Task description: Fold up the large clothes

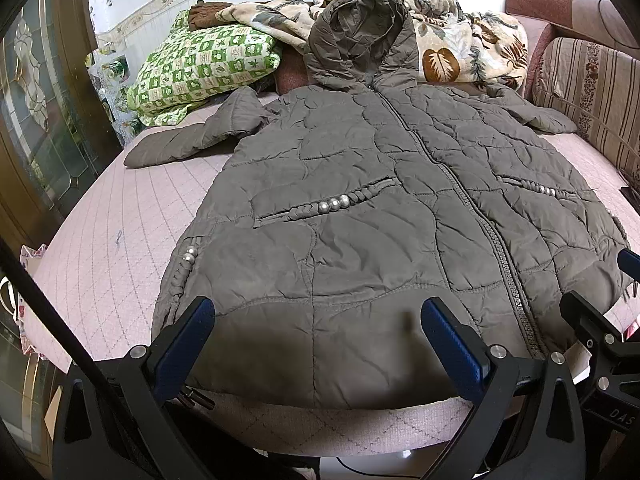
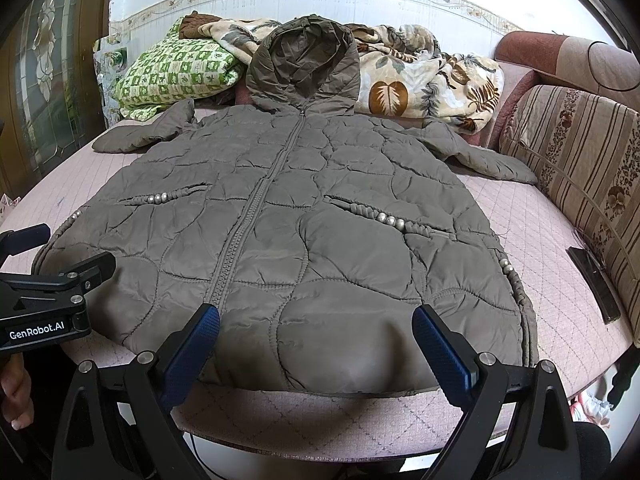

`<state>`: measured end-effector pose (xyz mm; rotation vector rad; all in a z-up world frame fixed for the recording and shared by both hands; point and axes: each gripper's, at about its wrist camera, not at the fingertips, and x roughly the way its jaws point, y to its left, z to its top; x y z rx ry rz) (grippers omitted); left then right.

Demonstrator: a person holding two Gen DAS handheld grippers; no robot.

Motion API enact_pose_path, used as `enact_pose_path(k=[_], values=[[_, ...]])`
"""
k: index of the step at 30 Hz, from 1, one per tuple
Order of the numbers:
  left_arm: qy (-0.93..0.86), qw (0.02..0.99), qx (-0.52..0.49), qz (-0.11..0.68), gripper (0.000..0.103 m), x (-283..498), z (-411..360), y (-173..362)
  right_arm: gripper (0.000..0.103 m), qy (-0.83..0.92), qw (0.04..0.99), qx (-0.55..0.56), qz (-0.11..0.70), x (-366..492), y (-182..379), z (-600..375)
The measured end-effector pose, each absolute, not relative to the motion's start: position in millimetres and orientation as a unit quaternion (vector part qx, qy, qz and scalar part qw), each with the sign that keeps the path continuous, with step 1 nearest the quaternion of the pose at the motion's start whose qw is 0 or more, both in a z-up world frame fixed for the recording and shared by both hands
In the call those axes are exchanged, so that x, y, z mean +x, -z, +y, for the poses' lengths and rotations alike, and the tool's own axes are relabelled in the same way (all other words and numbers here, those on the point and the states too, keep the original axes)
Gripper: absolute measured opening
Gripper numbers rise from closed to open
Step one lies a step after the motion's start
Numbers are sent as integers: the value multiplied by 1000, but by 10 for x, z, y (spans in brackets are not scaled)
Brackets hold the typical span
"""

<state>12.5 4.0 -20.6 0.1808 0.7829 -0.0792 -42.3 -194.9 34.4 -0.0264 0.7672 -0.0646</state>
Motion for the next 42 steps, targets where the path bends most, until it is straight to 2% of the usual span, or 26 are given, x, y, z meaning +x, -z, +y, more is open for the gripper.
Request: enact_pose_path(k=[31, 38, 42], values=[[38, 918, 92, 384, 103, 150, 37, 229, 99, 29, 928, 3, 372, -386, -334, -1981], [39, 930, 83, 355, 103, 284, 29, -24, 99, 25, 943, 15, 331, -419, -670, -2176], [57, 938, 79, 334, 103, 588, -122, -286, 99, -4, 946, 63, 318, -284, -1012, -2592]])
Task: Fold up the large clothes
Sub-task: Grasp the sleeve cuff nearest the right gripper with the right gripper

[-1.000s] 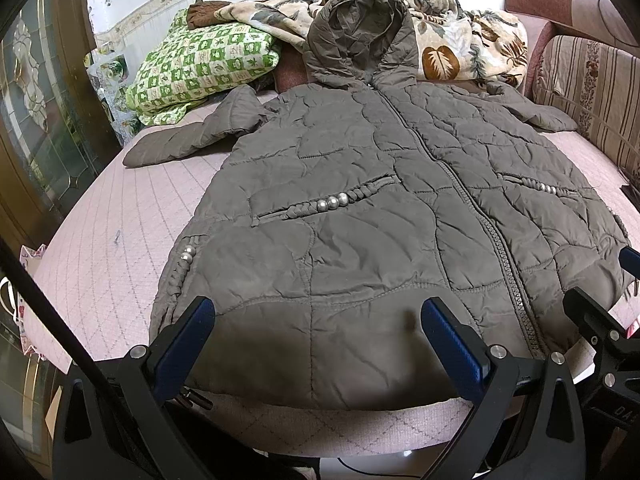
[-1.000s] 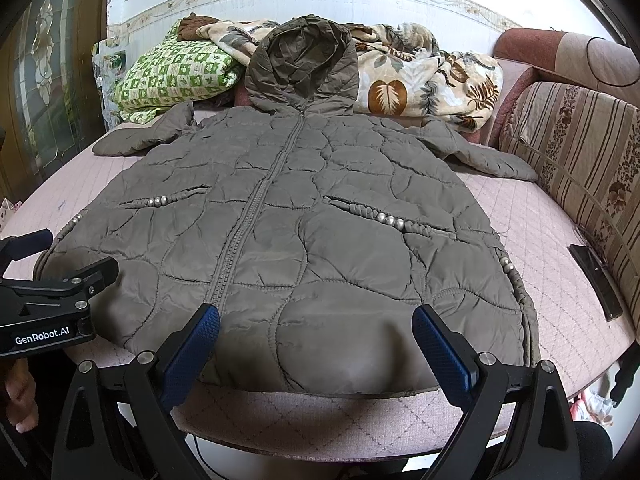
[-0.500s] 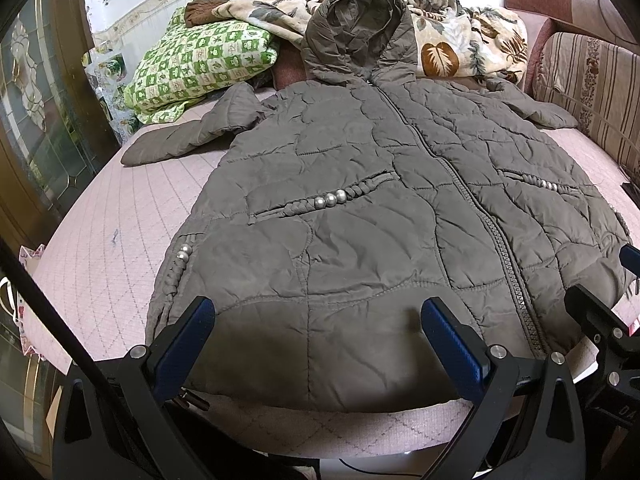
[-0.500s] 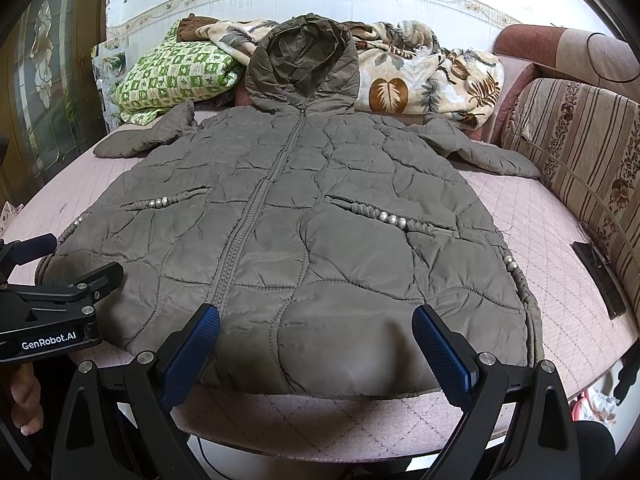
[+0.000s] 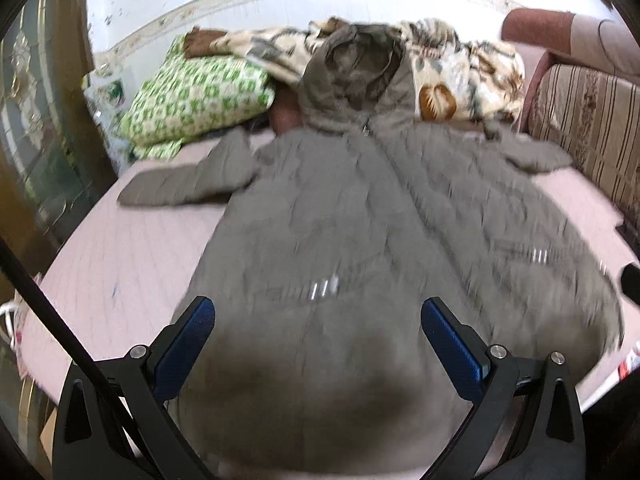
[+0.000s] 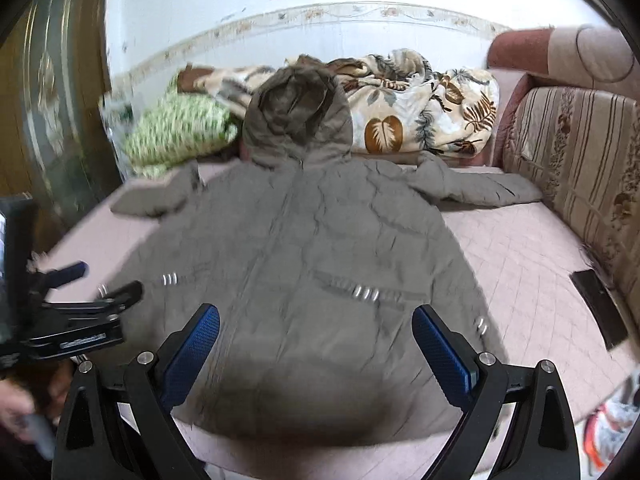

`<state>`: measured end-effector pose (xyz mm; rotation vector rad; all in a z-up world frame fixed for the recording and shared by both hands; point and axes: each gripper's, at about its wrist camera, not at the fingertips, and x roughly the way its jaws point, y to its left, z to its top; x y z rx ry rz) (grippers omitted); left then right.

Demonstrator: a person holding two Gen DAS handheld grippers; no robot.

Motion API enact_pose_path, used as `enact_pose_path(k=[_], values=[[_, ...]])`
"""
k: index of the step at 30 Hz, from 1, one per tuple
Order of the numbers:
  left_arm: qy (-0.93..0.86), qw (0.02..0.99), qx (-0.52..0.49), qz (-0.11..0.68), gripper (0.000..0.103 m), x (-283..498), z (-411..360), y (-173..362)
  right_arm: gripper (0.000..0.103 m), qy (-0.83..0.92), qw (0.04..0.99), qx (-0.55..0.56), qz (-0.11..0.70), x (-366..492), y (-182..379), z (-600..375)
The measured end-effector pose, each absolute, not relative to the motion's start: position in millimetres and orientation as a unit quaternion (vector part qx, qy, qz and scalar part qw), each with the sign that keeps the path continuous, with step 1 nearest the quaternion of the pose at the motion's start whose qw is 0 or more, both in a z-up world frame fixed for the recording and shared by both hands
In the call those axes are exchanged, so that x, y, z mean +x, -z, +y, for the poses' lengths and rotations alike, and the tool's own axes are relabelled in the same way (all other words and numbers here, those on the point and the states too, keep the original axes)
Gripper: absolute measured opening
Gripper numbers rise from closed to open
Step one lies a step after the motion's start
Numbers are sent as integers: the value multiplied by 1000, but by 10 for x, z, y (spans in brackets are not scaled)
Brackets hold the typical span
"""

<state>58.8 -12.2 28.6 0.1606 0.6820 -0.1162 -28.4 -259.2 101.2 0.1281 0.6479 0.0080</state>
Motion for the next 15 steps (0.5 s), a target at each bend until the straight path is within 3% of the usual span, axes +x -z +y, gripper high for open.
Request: enact_pose_path(k=[5, 13, 14, 15], values=[[95, 940, 57, 322, 103, 1183, -412, -548, 99, 5, 935, 161, 316, 61, -1352, -3583], [74, 931, 61, 352, 103, 1670, -390, -222, 98, 114, 902, 265, 322, 945, -1204, -5306], [75, 931, 52, 352, 103, 1701, -352, -238, 96, 129, 895, 276, 327, 1080, -1137, -5492], [74, 932, 46, 351, 103, 1723, -320, -249, 85, 142, 886, 288, 334, 1207, -1061, -5668]])
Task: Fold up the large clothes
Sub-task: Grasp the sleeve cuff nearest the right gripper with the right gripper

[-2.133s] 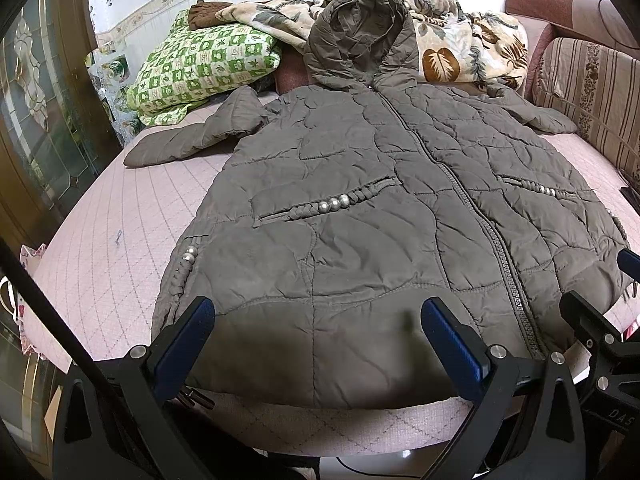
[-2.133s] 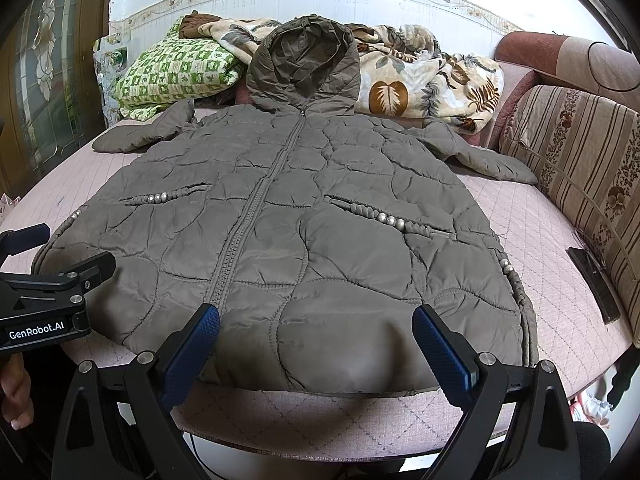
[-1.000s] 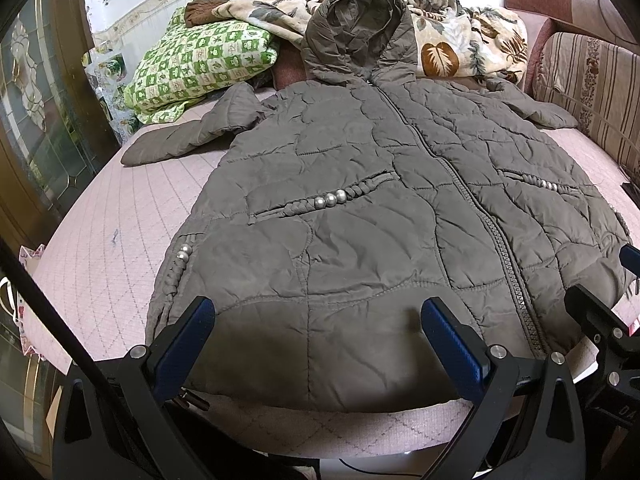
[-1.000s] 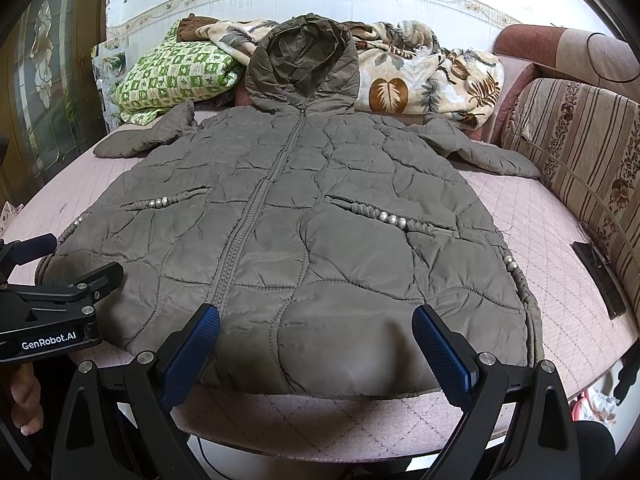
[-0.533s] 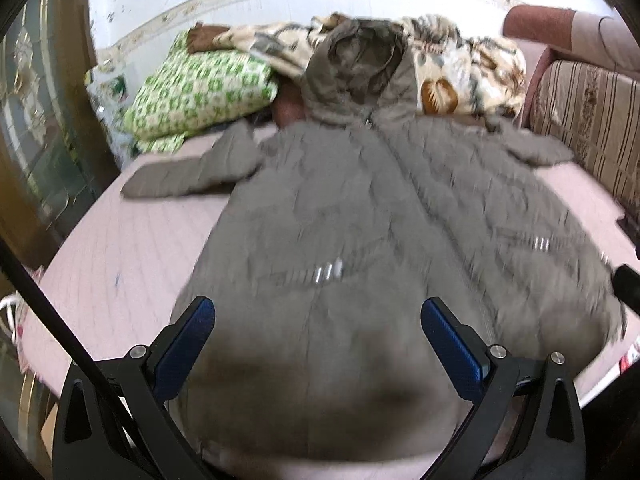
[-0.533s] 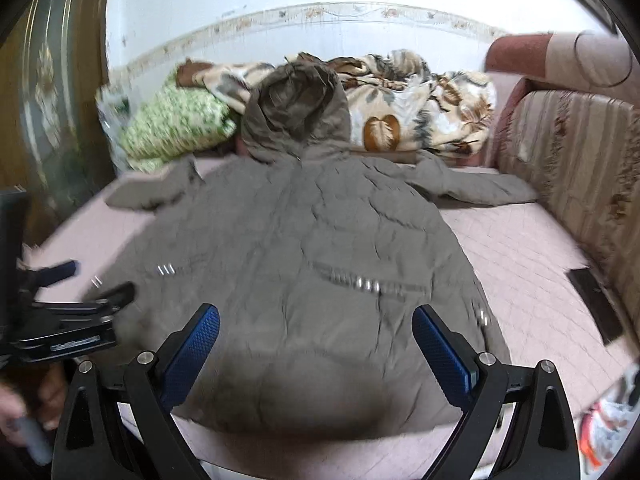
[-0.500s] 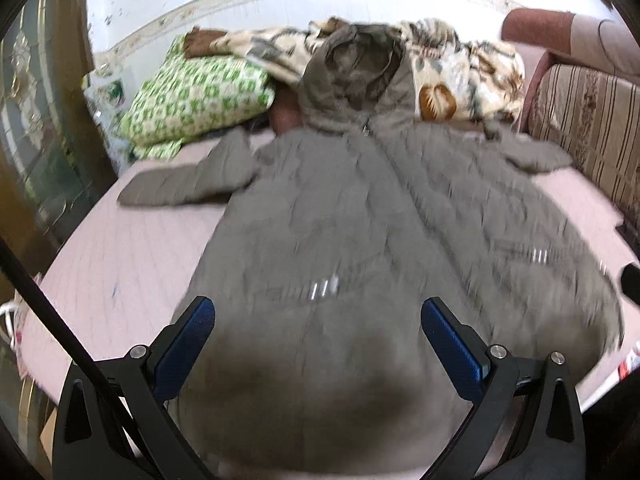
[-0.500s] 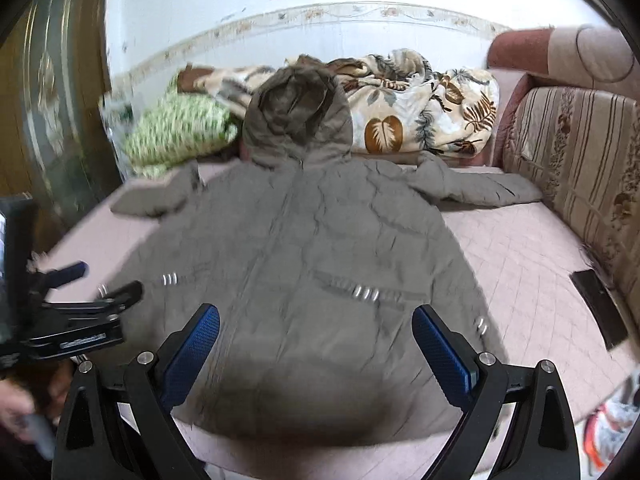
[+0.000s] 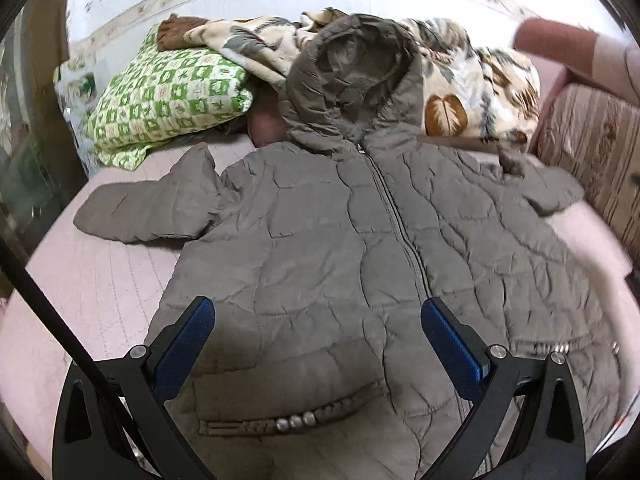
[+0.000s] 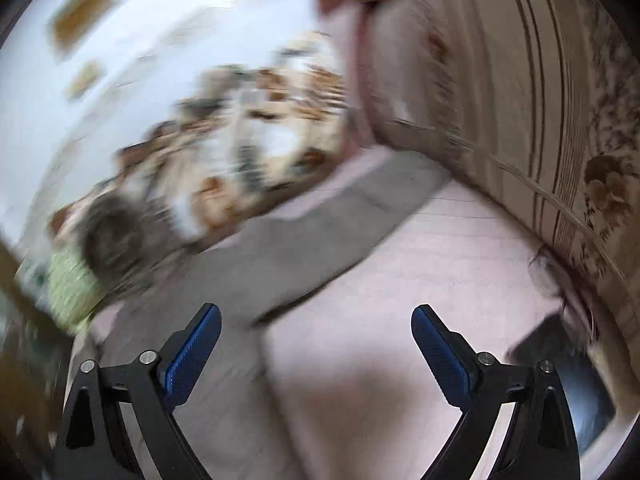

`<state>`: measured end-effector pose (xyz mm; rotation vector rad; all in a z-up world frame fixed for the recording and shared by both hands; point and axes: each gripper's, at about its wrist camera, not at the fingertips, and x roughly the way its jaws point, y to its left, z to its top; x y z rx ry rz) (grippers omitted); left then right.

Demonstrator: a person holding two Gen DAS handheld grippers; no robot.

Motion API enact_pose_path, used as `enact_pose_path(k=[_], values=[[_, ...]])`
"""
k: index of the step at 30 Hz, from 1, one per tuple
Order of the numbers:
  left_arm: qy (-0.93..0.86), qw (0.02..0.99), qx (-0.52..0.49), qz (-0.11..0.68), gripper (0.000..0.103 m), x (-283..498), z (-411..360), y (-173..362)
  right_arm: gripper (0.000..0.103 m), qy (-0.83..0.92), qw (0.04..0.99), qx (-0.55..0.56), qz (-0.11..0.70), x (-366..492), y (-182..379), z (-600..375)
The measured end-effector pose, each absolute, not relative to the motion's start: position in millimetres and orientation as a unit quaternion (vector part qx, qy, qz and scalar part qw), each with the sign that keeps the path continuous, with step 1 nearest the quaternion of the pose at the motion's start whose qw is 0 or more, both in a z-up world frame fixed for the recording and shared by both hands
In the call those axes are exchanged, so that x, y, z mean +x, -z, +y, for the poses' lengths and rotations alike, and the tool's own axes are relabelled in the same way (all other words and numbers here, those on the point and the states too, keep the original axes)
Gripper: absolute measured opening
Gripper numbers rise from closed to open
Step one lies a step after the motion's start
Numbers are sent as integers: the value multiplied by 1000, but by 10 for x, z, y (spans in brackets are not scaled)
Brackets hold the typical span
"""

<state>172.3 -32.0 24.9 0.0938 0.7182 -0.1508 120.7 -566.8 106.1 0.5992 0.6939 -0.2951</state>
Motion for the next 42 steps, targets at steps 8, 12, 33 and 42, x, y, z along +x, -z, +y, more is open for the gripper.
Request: enact_pose_path(k=[8, 12, 33, 42], values=[[53, 926, 47, 371, 103, 1937, -214, -125, 70, 241, 822, 394, 334, 2176, -277, -6955], [52, 920, 39, 386, 103, 2037, -188, -39, 68, 270, 811, 398, 333, 2429, -72, -7232], [52, 915, 33, 399, 103, 2086, -176, 6, 12, 289, 872, 320, 232, 2308, -720, -7266], [47, 931, 28, 361, 103, 1891, -72, -256, 12, 261, 916, 251, 173, 1932, -2137, -6667]])
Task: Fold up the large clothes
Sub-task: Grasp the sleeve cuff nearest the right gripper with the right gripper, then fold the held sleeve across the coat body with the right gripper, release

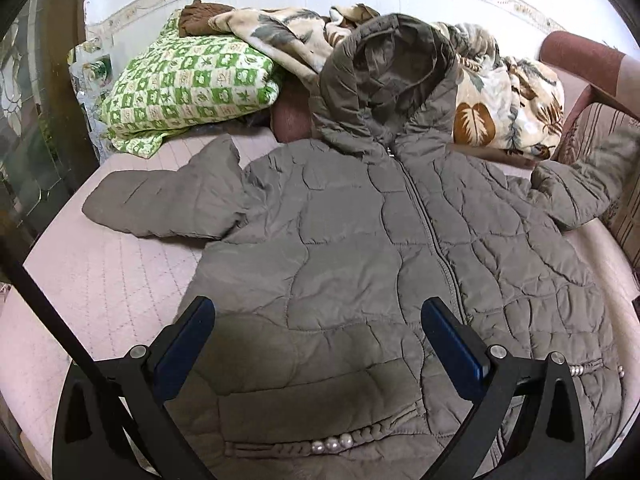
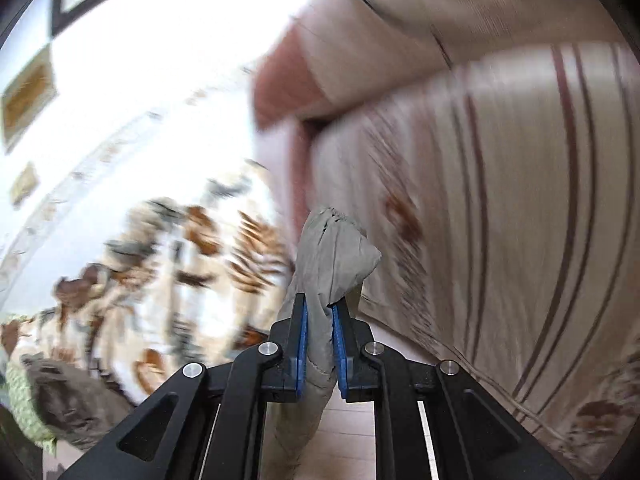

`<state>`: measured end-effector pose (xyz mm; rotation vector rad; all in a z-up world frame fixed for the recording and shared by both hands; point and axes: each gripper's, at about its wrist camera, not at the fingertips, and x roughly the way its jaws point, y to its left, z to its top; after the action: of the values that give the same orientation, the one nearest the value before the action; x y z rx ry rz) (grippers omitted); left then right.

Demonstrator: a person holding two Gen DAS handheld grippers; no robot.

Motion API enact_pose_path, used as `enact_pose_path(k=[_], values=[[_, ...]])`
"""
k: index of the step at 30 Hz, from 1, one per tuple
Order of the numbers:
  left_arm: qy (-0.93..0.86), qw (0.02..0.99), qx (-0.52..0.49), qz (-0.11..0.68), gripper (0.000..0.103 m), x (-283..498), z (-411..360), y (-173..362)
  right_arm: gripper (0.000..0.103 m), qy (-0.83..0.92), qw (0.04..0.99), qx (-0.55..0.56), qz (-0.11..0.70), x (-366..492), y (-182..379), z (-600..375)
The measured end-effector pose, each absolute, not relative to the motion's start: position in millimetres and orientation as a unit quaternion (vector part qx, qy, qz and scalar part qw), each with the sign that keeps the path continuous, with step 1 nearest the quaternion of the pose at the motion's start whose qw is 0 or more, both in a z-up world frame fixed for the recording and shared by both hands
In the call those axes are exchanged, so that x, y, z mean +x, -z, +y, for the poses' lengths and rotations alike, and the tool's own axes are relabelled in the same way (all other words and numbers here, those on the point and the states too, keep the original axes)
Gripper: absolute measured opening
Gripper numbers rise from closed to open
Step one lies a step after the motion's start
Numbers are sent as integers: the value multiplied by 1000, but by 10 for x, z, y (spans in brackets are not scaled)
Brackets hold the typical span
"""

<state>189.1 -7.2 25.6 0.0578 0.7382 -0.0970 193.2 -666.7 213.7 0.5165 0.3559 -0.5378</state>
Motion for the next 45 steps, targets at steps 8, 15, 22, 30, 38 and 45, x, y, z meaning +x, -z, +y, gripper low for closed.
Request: enact_pose_path(k=[8, 15, 22, 30, 38, 45], values=[[41, 934, 5, 356, 103, 1804, 143, -387, 12, 152, 961, 165, 160, 1999, -3117, -5222], [24, 941, 0, 338, 103, 1685, 417, -500, 12, 34, 976, 95, 191, 2415, -3181, -3649], [1, 937, -25, 348, 103, 1673, 821, -472, 12, -44, 966, 35, 254, 2852, -2507, -2348], [-16, 934, -41, 356, 103, 1703, 1075, -428, 12, -90, 934, -25, 345, 3206, -1361, -1315], [-17, 931, -46, 362, 103, 1757, 1125, -391, 13, -98, 902, -48, 418, 3392, -515, -964], [-18, 929, -50, 366, 103, 1793, 1127, -376, 30, -168, 889, -25, 425, 3194, -660, -1077]])
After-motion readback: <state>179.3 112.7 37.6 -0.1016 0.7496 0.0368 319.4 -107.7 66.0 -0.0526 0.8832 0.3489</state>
